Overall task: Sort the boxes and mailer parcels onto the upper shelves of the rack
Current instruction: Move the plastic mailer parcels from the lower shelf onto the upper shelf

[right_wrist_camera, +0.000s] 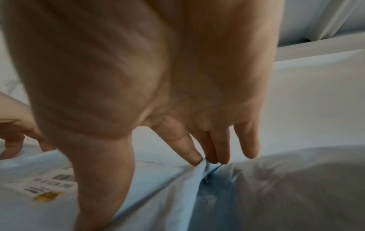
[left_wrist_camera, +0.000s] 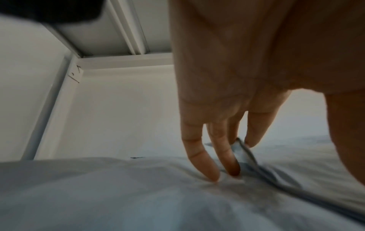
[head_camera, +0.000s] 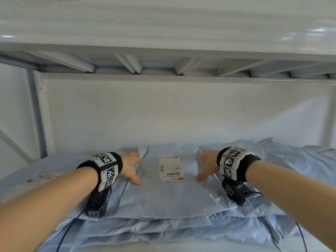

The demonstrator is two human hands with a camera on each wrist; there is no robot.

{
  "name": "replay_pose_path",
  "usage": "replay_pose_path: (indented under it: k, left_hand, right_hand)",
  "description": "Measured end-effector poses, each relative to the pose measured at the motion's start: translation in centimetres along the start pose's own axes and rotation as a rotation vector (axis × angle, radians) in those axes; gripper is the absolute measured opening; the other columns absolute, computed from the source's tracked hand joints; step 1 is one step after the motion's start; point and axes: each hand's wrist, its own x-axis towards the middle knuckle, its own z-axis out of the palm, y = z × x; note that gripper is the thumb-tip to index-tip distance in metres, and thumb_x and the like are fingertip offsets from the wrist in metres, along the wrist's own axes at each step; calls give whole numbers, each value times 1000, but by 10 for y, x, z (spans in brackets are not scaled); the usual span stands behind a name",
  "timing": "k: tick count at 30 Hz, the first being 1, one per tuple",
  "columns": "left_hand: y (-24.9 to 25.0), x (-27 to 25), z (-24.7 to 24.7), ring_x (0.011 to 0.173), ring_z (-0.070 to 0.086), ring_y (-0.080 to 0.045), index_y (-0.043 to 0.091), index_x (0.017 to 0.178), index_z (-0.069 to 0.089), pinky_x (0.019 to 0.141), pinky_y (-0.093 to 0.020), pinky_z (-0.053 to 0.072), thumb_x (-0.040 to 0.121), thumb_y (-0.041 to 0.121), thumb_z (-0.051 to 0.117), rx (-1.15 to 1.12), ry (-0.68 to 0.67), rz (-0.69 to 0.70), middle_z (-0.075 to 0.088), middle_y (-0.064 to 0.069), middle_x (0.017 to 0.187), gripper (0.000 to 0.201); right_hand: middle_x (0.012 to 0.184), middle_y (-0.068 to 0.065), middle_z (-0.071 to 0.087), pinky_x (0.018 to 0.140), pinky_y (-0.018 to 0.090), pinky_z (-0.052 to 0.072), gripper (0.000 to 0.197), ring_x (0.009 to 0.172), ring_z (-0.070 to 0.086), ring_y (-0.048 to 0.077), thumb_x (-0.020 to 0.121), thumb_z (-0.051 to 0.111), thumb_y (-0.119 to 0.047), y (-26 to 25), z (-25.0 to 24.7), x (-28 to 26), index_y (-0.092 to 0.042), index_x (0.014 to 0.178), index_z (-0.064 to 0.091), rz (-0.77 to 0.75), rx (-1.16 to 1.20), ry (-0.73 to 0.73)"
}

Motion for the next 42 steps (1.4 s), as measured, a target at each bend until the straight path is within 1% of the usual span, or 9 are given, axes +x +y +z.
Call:
replay_pose_path:
  k: [3,5,11,15,18,24,32,36,42]
  left_hand:
    - [0,-1,1,145,20,-23,20,152,21,116,-32,22,81,44,71,76,-15,9,7,-5,161,90]
    - [-2,-3,3,142,27,-24,23,150,28,114,-34,27,80,45,71,93,-26,14,17,-4,158,85]
    - [0,-9,5,131,45,-20,23,144,41,108,-30,36,80,44,71,108,11,43,45,-3,146,73]
    - [10,-27,0,132,43,-19,23,142,43,108,-28,33,87,41,65,12,88,128,44,-1,147,62]
    - [22,-50,-7,129,43,-16,24,136,51,107,-27,33,87,32,66,-147,281,262,45,0,141,51]
    - [50,-110,8,101,58,1,34,110,66,91,-21,48,84,18,70,-538,432,559,61,15,111,30]
    - [83,-169,107,92,59,4,39,102,67,80,-9,43,85,11,69,-582,120,855,65,18,103,32]
    - [86,-161,182,90,62,-5,24,102,72,80,-21,51,84,5,67,-667,-43,797,67,14,99,27]
    - [65,-123,301,84,61,6,26,96,72,71,-7,43,85,7,64,-673,-180,505,64,23,87,24]
  right_hand:
    - [103,1,63,74,29,45,51,85,57,18,77,66,-63,-3,1,-4,-15,92,62,19,-20,-4]
    - [105,2,65,78,30,48,52,90,60,19,80,64,-62,-6,0,-9,-13,97,64,21,-36,6]
    - [148,3,42,111,41,34,74,135,40,23,88,52,-63,-5,-8,-27,-16,144,41,47,-85,58]
    - [141,5,49,106,42,41,67,127,48,24,91,49,-61,-9,-18,-49,-17,141,44,24,-91,99]
    - [135,4,52,99,39,45,57,120,53,24,94,47,-56,-14,-31,-73,-18,135,49,-6,-133,185]
    - [138,-3,49,102,38,40,47,126,47,20,97,44,-49,-31,-53,-135,-26,138,46,-117,-127,471]
    - [124,3,60,87,46,49,36,110,58,26,96,54,-34,-82,-2,-222,-15,127,60,-440,-54,756]
    - [119,9,64,83,47,51,33,106,61,31,93,60,-28,-101,48,-247,-8,118,65,-536,-58,767]
    - [117,7,65,81,42,52,26,104,63,28,90,60,-26,-109,139,-246,-10,109,68,-559,34,620]
